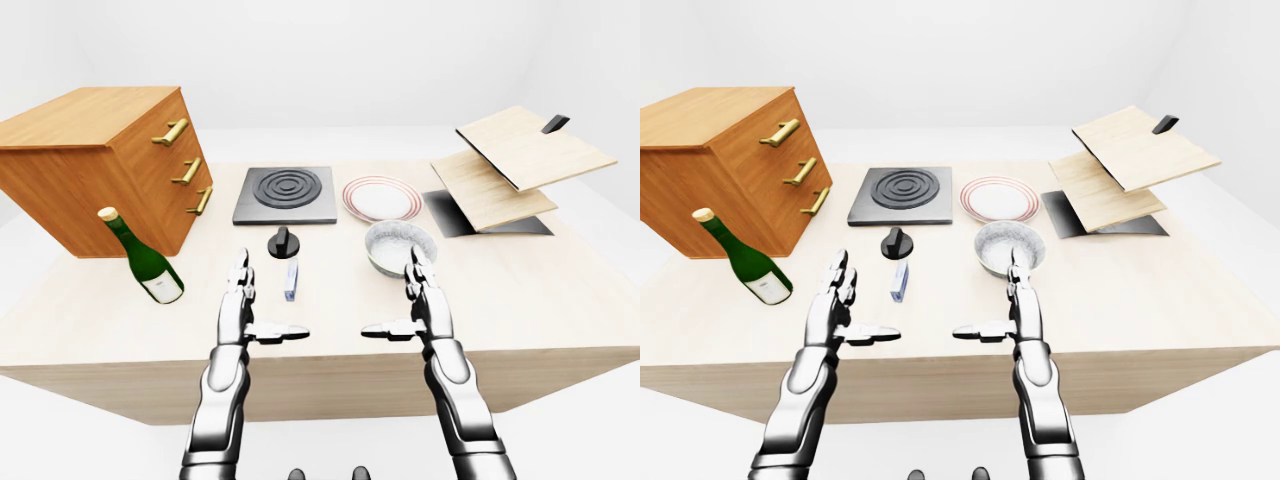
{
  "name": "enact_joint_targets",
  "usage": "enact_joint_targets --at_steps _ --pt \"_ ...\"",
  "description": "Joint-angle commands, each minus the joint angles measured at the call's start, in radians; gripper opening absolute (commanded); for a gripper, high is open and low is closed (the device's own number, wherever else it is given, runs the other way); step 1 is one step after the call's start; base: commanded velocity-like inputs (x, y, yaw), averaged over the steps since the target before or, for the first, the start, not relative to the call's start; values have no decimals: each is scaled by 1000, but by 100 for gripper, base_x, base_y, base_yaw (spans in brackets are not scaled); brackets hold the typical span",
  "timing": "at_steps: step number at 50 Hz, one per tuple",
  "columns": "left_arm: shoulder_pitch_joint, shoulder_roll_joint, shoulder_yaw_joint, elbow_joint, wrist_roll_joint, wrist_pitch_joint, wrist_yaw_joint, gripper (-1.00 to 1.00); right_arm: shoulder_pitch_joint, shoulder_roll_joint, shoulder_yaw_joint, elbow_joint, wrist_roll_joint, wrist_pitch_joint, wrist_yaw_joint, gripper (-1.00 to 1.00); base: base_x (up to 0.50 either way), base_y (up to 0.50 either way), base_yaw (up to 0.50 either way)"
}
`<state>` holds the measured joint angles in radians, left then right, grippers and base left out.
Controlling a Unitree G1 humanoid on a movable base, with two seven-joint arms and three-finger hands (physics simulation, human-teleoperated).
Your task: Pick up the cream cheese and put it in the bowl.
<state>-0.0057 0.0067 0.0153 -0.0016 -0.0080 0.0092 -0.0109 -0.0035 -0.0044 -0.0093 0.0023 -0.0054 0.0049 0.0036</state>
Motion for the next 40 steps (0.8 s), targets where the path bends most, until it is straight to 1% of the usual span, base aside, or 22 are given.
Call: enact_joint_targets --at_steps 1,2,3,4,5,6,7,8,10,11,12,13,16,20,23,24,28,29,30,33,37,40 --pt "-19 14 27 -8 3 20 3 100 -1 4 -14 -17 -3 55 -24 100 0 0 0" --pt "-20 14 27 -16 -4 31 -3 100 -1 1 -10 -16 13 49 -4 100 0 0 0" --pt "-17 15 24 -27 -2 35 -5 100 -2 0 -9 -14 8 47 -11 100 0 0 0" --pt "-13 16 21 -31 7 28 -6 100 -4 -2 -8 -9 4 45 -11 100 0 0 0" --pt "-7 16 19 -46 17 35 -1 100 -6 -3 -7 -2 -7 42 -20 100 0 0 0" --pt "-7 16 19 -47 18 35 -1 100 -6 -3 -6 -2 -8 42 -21 100 0 0 0" --pt "7 15 16 -78 21 43 -4 100 -5 -5 -7 2 -13 34 -22 100 0 0 0" --pt "13 14 17 -98 18 54 -8 100 -4 -4 -7 -1 -13 36 -21 100 0 0 0" --pt "22 14 18 -124 23 57 -9 100 -4 -4 -7 -4 -17 34 -25 100 0 0 0" --pt "25 13 20 -131 29 52 -5 100 -3 -4 -6 -9 -17 37 -24 100 0 0 0" --pt "27 13 22 -136 24 58 -9 100 -3 -4 -5 -10 -17 38 -22 100 0 0 0" --pt "30 13 26 -141 12 59 -16 100 0 -3 -3 -12 -19 38 -22 100 0 0 0" --pt "36 14 31 -137 16 43 -17 100 0 -1 2 -7 -25 36 -23 100 0 0 0" --pt "37 17 39 -146 5 50 -24 100 -1 1 12 -21 -32 50 -20 100 0 0 0" --pt "33 17 42 -139 3 48 -24 100 -2 1 12 -21 -33 52 -20 100 0 0 0" --pt "32 17 41 -127 5 40 -24 100 -2 1 10 -21 -29 53 -16 100 0 0 0" --pt "32 17 41 -126 6 39 -24 100 -2 1 10 -21 -29 53 -16 100 0 0 0" --pt "38 14 31 -104 18 17 -23 100 9 1 6 -44 -25 56 -17 100 0 0 0" --pt "38 13 29 -101 21 14 -22 100 10 0 4 -45 -24 57 -17 100 0 0 0" --pt "37 14 30 -100 20 16 -23 100 9 -2 3 -45 -27 63 -16 100 0 -5 0" --pt "40 14 31 -103 17 17 -25 100 10 0 4 -43 -27 61 -15 100 0 -17 0" --pt "45 14 30 -97 16 9 -29 100 10 1 7 -41 -29 58 -17 100 0 -22 0"
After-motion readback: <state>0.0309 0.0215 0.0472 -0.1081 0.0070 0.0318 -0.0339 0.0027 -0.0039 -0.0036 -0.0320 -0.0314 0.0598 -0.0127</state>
